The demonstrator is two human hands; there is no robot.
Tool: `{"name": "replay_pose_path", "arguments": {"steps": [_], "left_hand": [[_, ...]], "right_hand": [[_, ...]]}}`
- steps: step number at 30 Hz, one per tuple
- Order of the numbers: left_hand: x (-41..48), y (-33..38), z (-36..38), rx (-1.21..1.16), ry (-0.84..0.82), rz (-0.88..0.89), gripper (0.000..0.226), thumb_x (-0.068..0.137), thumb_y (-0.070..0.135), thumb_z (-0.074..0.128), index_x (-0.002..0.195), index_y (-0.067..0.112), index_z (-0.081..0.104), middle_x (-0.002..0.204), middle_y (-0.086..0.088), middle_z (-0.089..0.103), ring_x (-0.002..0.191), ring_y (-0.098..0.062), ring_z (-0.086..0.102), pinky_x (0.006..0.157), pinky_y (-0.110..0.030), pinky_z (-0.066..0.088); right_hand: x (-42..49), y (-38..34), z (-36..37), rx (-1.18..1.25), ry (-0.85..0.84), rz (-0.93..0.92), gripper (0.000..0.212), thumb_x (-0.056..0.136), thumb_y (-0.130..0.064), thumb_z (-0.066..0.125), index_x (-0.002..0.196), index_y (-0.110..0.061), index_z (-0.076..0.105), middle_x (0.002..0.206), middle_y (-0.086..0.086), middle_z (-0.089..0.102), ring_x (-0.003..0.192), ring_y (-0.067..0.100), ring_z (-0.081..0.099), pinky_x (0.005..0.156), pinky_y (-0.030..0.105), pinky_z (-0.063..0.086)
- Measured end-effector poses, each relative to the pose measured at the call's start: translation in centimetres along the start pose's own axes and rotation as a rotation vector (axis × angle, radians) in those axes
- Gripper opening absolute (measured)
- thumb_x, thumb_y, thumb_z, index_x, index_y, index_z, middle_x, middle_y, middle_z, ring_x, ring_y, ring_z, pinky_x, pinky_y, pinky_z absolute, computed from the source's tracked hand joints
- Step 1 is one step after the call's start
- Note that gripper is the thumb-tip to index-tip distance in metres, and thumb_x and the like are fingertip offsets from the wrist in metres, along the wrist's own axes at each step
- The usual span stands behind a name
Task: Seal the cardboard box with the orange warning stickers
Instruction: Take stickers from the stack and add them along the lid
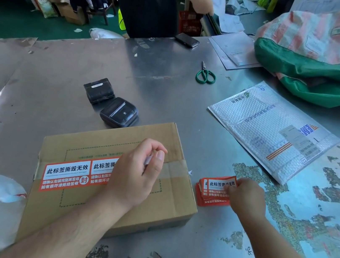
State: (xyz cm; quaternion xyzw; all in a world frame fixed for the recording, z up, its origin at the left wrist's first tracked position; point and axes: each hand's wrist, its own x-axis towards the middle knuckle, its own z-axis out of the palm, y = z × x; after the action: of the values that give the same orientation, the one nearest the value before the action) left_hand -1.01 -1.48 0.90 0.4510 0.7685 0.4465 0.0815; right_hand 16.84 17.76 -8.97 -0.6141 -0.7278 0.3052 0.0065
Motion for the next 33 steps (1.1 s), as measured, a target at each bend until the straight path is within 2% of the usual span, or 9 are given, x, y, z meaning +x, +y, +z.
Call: {"name": "replay_pose_path", "arguments": {"steps": [4, 10, 13, 17, 20, 24, 28, 30, 33], "left_hand": [[-0.1, 0.0, 0.0, 0.003, 0.0, 0.009, 0.029, 0.095, 0.044, 0.037, 0.093, 0.023, 0.056, 0.057, 0.013, 0.051, 0.046, -0.009, 0.048, 0.045, -0.016, 0.029], [-0.2, 0.0, 0.0, 0.004, -0.005, 0.013, 0.028, 0.096, 0.043, 0.037, 0.094, 0.023, 0.056, 0.059, 0.015, 0.053, 0.048, -0.008, 0.05, 0.046, -0.018, 0.031], [-0.2, 0.2, -0.1, 0.005, -0.001, 0.03, 0.029, 0.096, 0.042, 0.037, 0.092, 0.022, 0.057, 0.06, 0.016, 0.054, 0.049, -0.008, 0.05, 0.046, -0.015, 0.031], [-0.3, 0.1, 0.0, -0.005, 0.006, 0.044, 0.03, 0.097, 0.04, 0.037, 0.091, 0.02, 0.059, 0.057, 0.014, 0.051, 0.047, -0.006, 0.047, 0.046, -0.015, 0.03], [-0.4, 0.2, -0.1, -0.006, 0.012, 0.048, 0.031, 0.097, 0.04, 0.037, 0.09, 0.02, 0.059, 0.058, 0.012, 0.05, 0.047, -0.007, 0.047, 0.046, -0.017, 0.031], [-0.4, 0.5, -0.1, -0.016, 0.02, 0.041, 0.03, 0.096, 0.04, 0.039, 0.087, 0.02, 0.059, 0.058, 0.012, 0.051, 0.049, -0.007, 0.047, 0.047, -0.019, 0.033], [-0.6, 0.7, -0.3, -0.004, 0.051, -0.023, 0.023, 0.08, 0.048, 0.066, 0.081, 0.028, 0.055, 0.058, 0.006, 0.05, 0.053, -0.013, 0.048, 0.046, -0.023, 0.039], [-0.7, 0.8, -0.3, 0.023, 0.061, -0.057, 0.026, 0.077, 0.039, 0.076, 0.083, 0.028, 0.054, 0.058, 0.003, 0.049, 0.051, -0.016, 0.046, 0.045, -0.023, 0.038], [-0.6, 0.9, -0.2, 0.019, 0.079, -0.073, 0.017, 0.086, 0.028, 0.071, 0.087, 0.027, 0.055, 0.053, 0.003, 0.048, 0.045, -0.013, 0.043, 0.042, -0.022, 0.033]], "right_hand": [[0.2, 0.4, 0.2, -0.068, 0.057, -0.053, 0.022, 0.093, -0.022, 0.064, 0.08, -0.006, 0.07, 0.072, 0.007, 0.066, 0.063, 0.024, 0.061, 0.056, 0.029, 0.041], [-0.3, 0.6, 0.0, -0.167, 0.156, -0.103, 0.02, 0.091, -0.024, 0.067, 0.103, -0.011, 0.06, 0.095, 0.009, 0.069, 0.086, 0.033, 0.066, 0.073, 0.038, 0.049], [-0.5, 0.7, 0.1, -0.217, 0.197, -0.122, 0.02, 0.09, -0.026, 0.066, 0.103, -0.015, 0.056, 0.098, 0.008, 0.068, 0.09, 0.034, 0.066, 0.083, 0.045, 0.051], [-0.8, 0.7, 0.1, -0.221, 0.185, -0.122, 0.023, 0.09, -0.03, 0.068, 0.102, -0.016, 0.054, 0.099, 0.007, 0.07, 0.091, 0.032, 0.067, 0.085, 0.045, 0.051], [-0.9, 0.9, -0.1, -0.167, 0.176, -0.117, 0.023, 0.09, -0.026, 0.069, 0.1, -0.017, 0.05, 0.095, 0.006, 0.071, 0.091, 0.032, 0.067, 0.085, 0.043, 0.046], [-0.7, 0.9, -0.4, -0.217, 0.147, -0.109, 0.019, 0.091, -0.031, 0.067, 0.101, -0.016, 0.062, 0.095, 0.003, 0.071, 0.09, 0.028, 0.066, 0.081, 0.038, 0.043], [-0.9, 0.3, -0.7, -0.23, 0.086, -0.108, 0.017, 0.093, -0.033, 0.065, 0.087, -0.017, 0.062, 0.079, 0.0, 0.059, 0.076, 0.026, 0.056, 0.075, 0.035, 0.046], [-1.0, -0.1, -0.9, -0.179, 0.053, -0.104, 0.02, 0.093, -0.032, 0.064, 0.084, -0.015, 0.064, 0.075, 0.001, 0.06, 0.073, 0.026, 0.058, 0.07, 0.033, 0.046], [-1.4, -1.1, -1.8, -0.063, 0.01, -0.112, 0.022, 0.095, -0.031, 0.063, 0.09, -0.011, 0.07, 0.078, 0.003, 0.068, 0.074, 0.025, 0.064, 0.067, 0.031, 0.049]]}}
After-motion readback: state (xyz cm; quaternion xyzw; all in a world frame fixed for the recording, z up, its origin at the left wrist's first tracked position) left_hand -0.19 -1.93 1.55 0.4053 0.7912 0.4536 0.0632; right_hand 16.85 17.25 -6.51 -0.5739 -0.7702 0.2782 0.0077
